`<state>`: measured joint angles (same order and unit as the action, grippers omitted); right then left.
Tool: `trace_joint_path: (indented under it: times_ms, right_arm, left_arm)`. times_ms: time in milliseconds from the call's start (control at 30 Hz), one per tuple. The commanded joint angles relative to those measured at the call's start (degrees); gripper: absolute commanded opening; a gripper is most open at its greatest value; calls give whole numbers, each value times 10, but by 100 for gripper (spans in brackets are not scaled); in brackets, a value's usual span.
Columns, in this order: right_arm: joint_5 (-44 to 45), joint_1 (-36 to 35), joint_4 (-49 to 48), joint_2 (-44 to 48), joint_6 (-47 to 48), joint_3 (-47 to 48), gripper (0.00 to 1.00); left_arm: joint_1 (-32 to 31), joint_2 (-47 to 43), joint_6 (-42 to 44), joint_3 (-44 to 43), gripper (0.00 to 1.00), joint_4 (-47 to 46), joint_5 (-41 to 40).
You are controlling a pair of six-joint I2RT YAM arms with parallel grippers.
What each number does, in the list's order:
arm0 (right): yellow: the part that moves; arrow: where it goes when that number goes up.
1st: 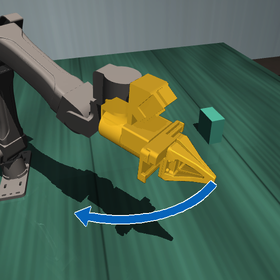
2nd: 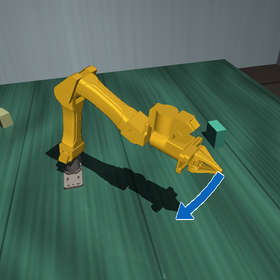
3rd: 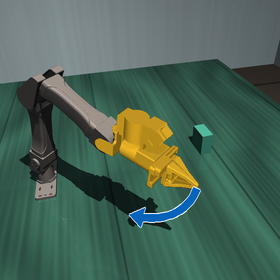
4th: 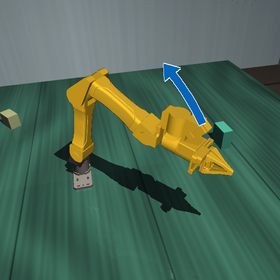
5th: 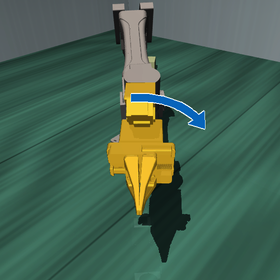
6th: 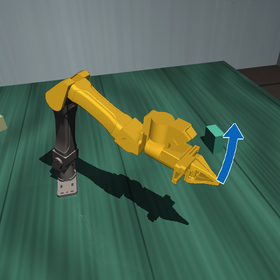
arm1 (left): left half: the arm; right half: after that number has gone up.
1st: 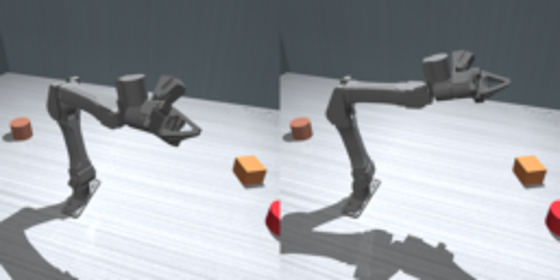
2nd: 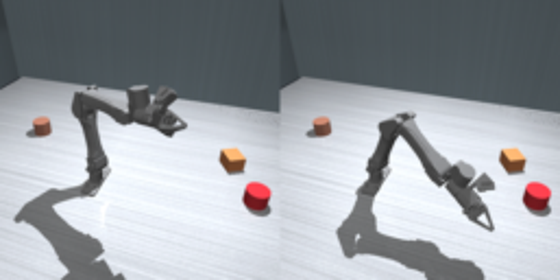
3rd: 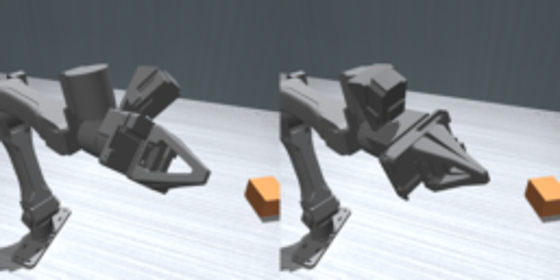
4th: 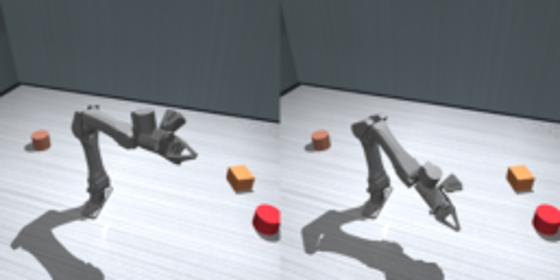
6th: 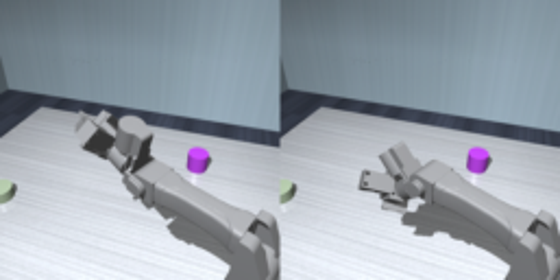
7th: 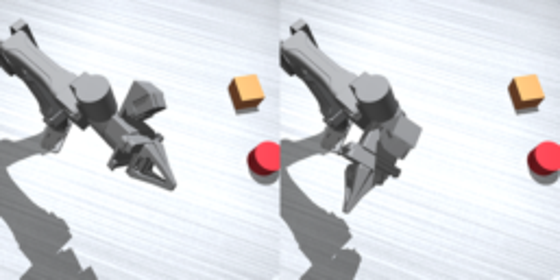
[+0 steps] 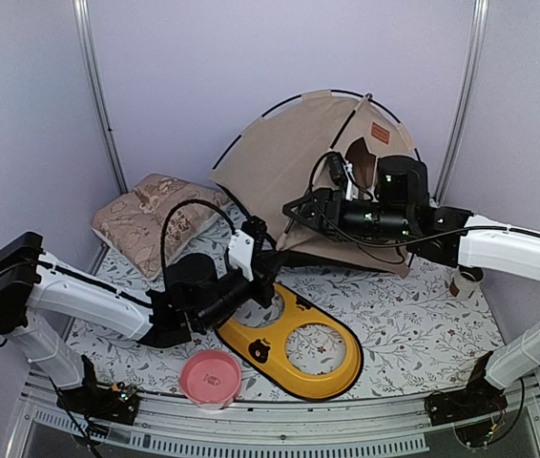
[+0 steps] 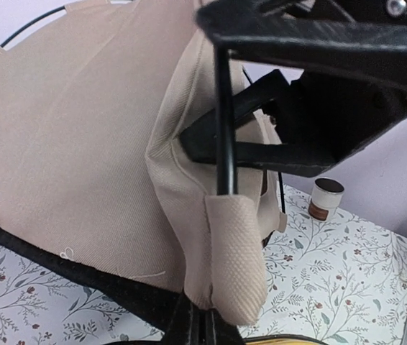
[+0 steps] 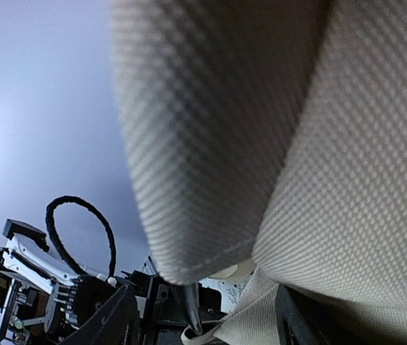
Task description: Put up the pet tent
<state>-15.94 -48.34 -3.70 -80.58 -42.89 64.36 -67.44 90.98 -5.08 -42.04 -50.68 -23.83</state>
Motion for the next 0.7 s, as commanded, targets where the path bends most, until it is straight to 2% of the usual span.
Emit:
trace_joint_path:
  times_ms: [0,167,300,433,567,633,667]
  right_arm:
    - [29,6,47,32,20,5,72]
    - [56,6,81,72,31,-16,87]
    - [68,6,109,100,60,-19,98]
    - [42,6,130,99,93,1,99]
    - [43,6,175,86,132,31,99]
    - [67,7,194,91,144,38,99]
    - [75,8,199,96,150,40,99]
  left_arm:
    - [19,-39,-33,16,0,3,33]
    - [28,-73,-41,44,0,31,29]
    - [61,-123,-103,83,2,77,35]
    - [107,-161,-171,88,1,170,33]
    - [134,-190,-205,84,21,270,24]
    - [135,-215,-214,93,42,301,15]
    - [136,-237,-222,99,48,318,5]
